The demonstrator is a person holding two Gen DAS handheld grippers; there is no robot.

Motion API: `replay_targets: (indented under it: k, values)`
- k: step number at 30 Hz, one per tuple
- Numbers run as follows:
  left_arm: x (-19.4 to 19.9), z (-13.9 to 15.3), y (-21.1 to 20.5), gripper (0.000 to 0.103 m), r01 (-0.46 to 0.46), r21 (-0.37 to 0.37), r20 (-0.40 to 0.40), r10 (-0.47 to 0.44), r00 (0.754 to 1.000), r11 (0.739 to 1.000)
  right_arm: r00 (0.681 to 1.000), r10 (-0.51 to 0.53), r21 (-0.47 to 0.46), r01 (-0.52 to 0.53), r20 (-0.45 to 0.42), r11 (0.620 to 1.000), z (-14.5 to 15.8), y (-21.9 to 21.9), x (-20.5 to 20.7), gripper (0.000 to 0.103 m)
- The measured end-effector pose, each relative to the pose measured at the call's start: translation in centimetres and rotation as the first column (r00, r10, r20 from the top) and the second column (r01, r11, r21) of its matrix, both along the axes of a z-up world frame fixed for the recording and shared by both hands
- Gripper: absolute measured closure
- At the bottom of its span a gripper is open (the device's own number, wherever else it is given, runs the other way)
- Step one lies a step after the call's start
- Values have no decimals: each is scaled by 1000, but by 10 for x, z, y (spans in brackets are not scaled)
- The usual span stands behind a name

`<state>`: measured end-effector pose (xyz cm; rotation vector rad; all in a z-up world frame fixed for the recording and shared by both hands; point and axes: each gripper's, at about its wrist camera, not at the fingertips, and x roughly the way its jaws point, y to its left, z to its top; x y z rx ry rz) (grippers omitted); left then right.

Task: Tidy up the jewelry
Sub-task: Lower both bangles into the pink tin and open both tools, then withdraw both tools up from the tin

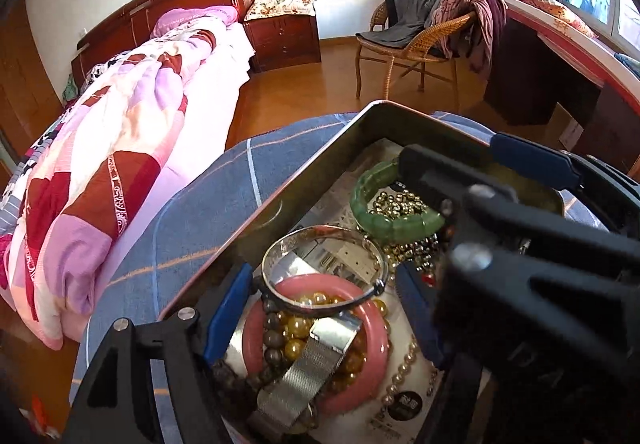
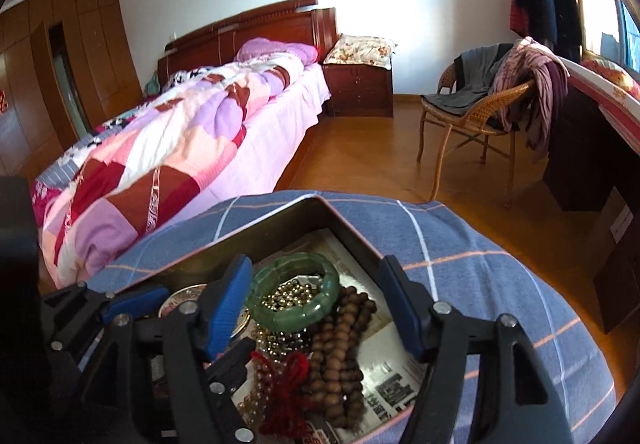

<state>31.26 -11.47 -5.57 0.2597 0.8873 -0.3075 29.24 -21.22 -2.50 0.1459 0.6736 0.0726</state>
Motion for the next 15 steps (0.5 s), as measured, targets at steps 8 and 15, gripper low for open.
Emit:
replay_targets:
  k: [8, 15]
  values:
    - [-12, 15, 7, 29, -48, -38, 19, 49, 999, 998, 999, -33, 1, 33, -3, 999, 5, 0, -15, 27]
    - [-29, 13, 6, 29, -88, -14, 10, 88, 996, 996, 998, -50, -38, 49, -31, 998, 5, 2, -33, 19]
